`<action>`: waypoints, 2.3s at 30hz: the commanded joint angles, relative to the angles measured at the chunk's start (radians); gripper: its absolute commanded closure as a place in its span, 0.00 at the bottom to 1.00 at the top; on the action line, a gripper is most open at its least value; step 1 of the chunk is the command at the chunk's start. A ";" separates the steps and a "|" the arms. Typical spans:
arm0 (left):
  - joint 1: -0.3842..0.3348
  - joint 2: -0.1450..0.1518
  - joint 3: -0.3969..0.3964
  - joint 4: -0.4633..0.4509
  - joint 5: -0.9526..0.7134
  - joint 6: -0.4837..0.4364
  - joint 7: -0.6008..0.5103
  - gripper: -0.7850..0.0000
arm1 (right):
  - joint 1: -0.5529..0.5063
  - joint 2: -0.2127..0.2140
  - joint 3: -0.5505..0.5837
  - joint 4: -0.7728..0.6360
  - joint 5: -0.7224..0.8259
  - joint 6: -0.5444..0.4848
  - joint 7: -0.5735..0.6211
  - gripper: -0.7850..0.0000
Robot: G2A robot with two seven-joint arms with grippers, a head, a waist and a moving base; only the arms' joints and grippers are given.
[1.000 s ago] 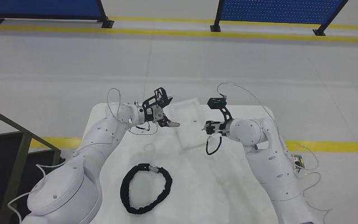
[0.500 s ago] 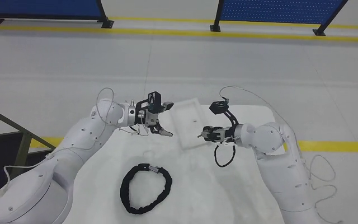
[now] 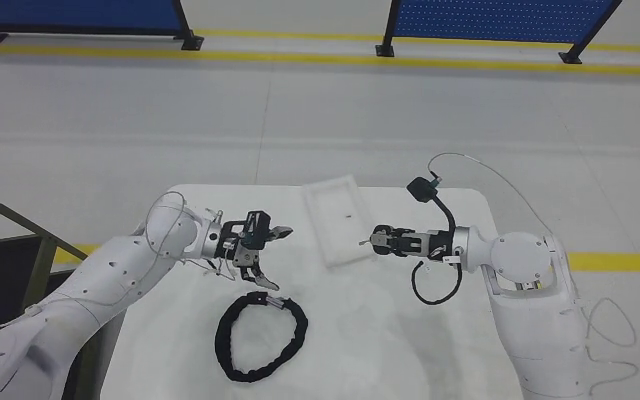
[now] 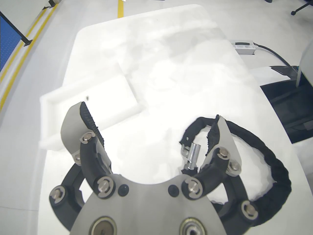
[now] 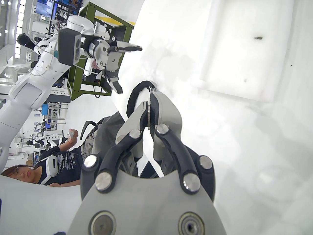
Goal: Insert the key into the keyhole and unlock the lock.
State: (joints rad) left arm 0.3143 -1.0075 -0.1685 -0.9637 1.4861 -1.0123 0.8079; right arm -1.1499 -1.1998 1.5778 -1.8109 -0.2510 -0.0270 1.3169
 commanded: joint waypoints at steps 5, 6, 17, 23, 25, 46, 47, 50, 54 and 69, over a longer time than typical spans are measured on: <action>0.051 0.043 -0.002 -0.042 0.034 0.000 -0.010 0.00 | 0.001 0.000 -0.001 0.001 0.000 0.000 0.000 1.00; 0.059 0.044 -0.002 -0.048 0.048 0.000 -0.011 0.00 | 0.001 0.000 -0.001 0.001 0.000 0.000 0.000 1.00; 0.109 0.043 -0.002 -0.015 0.190 0.000 -0.027 0.00 | 0.001 0.000 -0.001 0.001 0.000 0.000 0.000 1.00; 0.102 0.004 -0.002 0.026 0.232 0.000 -0.052 0.00 | 0.001 0.000 -0.001 0.001 0.000 0.000 0.000 1.00; 0.101 -0.007 -0.002 0.032 0.259 0.000 -0.058 0.00 | 0.001 0.000 -0.001 0.001 0.000 0.000 0.000 1.00; 0.095 -0.053 -0.015 0.045 0.337 0.017 -0.077 0.00 | 0.001 0.000 -0.001 0.001 0.000 0.000 0.000 1.00; 0.095 -0.053 -0.015 0.045 0.337 0.017 -0.077 0.00 | 0.001 0.000 -0.001 0.001 0.000 0.000 0.000 1.00; 0.095 -0.053 -0.015 0.045 0.337 0.017 -0.077 0.00 | 0.001 0.000 -0.001 0.001 0.000 0.000 0.000 1.00; 0.095 -0.053 -0.015 0.045 0.337 0.017 -0.077 0.00 | 0.001 0.000 -0.001 0.001 0.000 0.000 0.000 1.00; 0.143 -0.038 -0.037 0.059 0.359 0.135 0.009 0.00 | 0.001 0.000 -0.001 0.001 0.000 0.000 0.000 1.00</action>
State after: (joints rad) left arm 0.4539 -1.0466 -0.2061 -0.9111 1.8377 -0.8832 0.8046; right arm -1.1492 -1.2000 1.5772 -1.8101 -0.2514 -0.0268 1.3168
